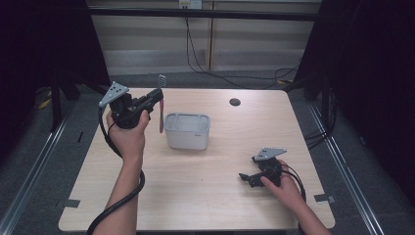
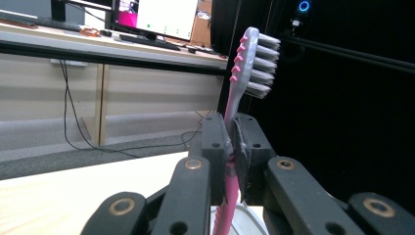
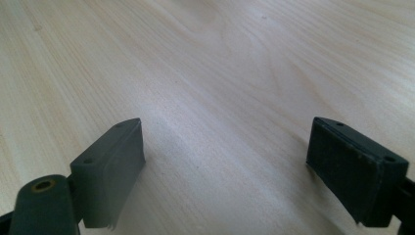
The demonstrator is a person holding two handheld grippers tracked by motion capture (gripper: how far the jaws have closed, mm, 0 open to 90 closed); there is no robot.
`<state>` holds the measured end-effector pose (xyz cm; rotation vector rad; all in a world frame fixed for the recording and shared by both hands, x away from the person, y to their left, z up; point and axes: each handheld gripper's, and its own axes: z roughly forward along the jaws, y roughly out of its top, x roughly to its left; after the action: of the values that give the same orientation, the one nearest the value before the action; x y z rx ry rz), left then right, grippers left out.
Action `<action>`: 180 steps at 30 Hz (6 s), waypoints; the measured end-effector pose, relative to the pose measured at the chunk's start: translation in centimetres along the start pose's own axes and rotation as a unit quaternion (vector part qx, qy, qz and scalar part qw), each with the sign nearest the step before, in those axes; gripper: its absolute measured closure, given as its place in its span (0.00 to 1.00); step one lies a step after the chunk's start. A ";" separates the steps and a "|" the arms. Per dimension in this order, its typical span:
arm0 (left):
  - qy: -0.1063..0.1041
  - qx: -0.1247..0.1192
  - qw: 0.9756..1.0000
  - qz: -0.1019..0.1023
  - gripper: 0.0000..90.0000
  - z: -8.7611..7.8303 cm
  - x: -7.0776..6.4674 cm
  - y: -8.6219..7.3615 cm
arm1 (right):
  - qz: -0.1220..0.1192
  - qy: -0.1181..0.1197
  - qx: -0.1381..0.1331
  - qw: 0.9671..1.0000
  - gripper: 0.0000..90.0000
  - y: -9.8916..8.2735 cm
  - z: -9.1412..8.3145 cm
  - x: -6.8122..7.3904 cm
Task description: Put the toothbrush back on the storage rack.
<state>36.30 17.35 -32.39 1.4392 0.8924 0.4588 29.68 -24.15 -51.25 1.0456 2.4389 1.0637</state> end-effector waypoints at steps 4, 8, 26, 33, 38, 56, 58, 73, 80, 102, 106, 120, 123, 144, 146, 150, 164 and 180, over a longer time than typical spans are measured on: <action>0.001 -0.005 1.000 0.002 0.93 0.4 0.1 0.2 | 0.000 0.000 0.000 1.000 0.15 0.0 0.0 0.0; -0.001 -0.009 1.000 0.006 0.93 0.8 0.0 0.2 | 0.000 0.000 0.000 1.000 0.15 0.0 0.0 0.0; 0.004 -0.016 1.000 0.017 0.93 2.4 0.3 0.7 | 0.000 0.000 0.000 1.000 0.15 0.0 0.0 0.0; 0.004 -0.018 1.000 0.020 0.93 2.8 0.4 0.5 | 0.000 0.000 0.000 1.000 0.15 0.0 0.0 0.0; 0.006 -0.019 1.000 0.020 0.93 3.2 0.4 0.3 | 0.000 0.000 0.000 1.000 0.15 0.0 0.0 0.0; 0.019 -0.012 1.000 0.017 0.93 4.6 1.2 -1.7 | 0.000 0.000 0.000 1.000 0.15 0.0 0.0 0.0; 0.021 -0.011 1.000 0.019 0.93 4.7 1.2 -1.9 | 0.000 0.000 0.000 1.000 0.15 0.0 0.0 0.0; 0.032 -0.006 0.999 0.016 0.93 4.7 1.8 -3.5 | 0.000 0.000 0.000 1.000 0.15 0.0 0.0 0.0; 0.038 -0.003 0.999 0.010 0.93 4.6 2.1 -4.3 | 0.000 0.000 0.000 1.000 0.15 0.0 0.0 0.0; 0.047 0.008 0.999 -0.002 0.92 3.7 2.8 -6.6 | -0.001 0.000 0.000 1.000 0.15 0.0 0.0 0.0; 0.050 0.011 0.999 -0.003 0.92 3.5 2.9 -6.9 | -0.001 0.000 0.000 1.000 0.15 0.0 0.0 0.0; 0.059 0.019 0.998 -0.001 0.92 3.0 3.1 -7.5 | 0.000 0.000 0.000 1.000 0.15 0.0 0.0 0.0; 0.059 0.021 0.998 0.002 0.92 3.0 3.0 -7.6 | -0.001 0.000 0.000 1.000 0.15 0.0 0.0 0.0; 0.064 0.028 0.998 0.001 0.92 2.9 3.0 -8.7 | 0.000 0.000 0.000 1.000 0.15 0.0 0.0 0.0; 0.065 0.031 0.997 0.002 0.92 2.8 3.0 -8.9 | -0.001 0.000 0.000 1.000 0.15 0.0 0.0 0.0; 0.067 0.034 0.997 0.001 0.92 2.8 3.1 -9.2 | 0.000 0.000 0.000 1.000 0.15 0.0 0.0 0.0; 0.069 0.041 0.997 0.004 0.91 2.9 3.0 -10.0 | 0.000 0.000 0.000 1.000 0.15 0.0 0.0 0.0; 0.073 0.049 0.996 0.009 0.91 2.6 3.0 -10.8 | 0.000 0.000 0.000 1.000 0.15 0.0 0.0 0.0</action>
<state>37.61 16.58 -43.79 1.5185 1.0318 0.5454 29.69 -24.15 -51.25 1.0441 2.4389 1.0641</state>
